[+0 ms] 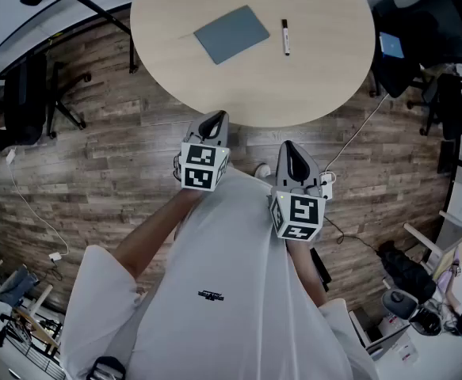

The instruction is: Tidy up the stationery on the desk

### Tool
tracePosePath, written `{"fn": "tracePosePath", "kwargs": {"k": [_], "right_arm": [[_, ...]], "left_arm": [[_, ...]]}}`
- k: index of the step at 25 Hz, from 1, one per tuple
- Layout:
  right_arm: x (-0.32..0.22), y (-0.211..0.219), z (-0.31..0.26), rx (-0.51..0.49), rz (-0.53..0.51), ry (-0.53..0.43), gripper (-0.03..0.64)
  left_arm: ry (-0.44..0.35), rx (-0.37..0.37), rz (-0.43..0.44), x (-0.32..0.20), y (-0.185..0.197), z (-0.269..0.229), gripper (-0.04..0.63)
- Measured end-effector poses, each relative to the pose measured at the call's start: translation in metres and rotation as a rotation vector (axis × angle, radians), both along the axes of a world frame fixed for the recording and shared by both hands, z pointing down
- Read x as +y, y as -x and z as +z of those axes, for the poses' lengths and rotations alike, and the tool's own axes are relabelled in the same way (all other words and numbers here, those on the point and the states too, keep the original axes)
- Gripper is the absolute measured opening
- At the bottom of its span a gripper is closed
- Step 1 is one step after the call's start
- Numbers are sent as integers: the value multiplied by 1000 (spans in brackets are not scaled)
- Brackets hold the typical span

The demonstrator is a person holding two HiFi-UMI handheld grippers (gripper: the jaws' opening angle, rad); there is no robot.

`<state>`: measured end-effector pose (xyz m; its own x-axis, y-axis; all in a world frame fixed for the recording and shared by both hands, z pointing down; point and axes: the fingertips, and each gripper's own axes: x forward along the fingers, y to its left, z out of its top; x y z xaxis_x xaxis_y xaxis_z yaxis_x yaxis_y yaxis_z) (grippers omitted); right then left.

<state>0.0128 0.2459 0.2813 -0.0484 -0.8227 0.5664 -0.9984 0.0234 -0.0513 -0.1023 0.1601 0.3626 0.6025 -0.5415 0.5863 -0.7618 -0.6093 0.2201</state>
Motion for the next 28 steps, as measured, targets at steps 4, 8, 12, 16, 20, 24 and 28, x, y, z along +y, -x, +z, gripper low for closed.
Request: {"fn": "tracePosePath", "kwargs": {"k": [4,8,12,16,20,24,28], "right_arm": [[62,-8,11,-62,-69,-3,34],[114,-23,29,-105,-177,19,34],[160,-29,45,-162,-237,53,34],[195,-41,36,-235,-224,35,35],[211,-60,34,-245,-227,28,34],[208,-86,32,-245,-216,-14,34],[201,-88,30,-237,-234,-2,34]], "left_arm": [[48,75,4,99,-35,-24,18],[77,118,-101,173,-65,-43,18],[84,91,-164,239,-76,-45,18],[115,72,-170,276,-84,-41,18],[111,86,-171,291,-105,-39,18],[43,84,-166,285,-122,-47,18],[41,78,-187,272,-121,-53,18]]}}
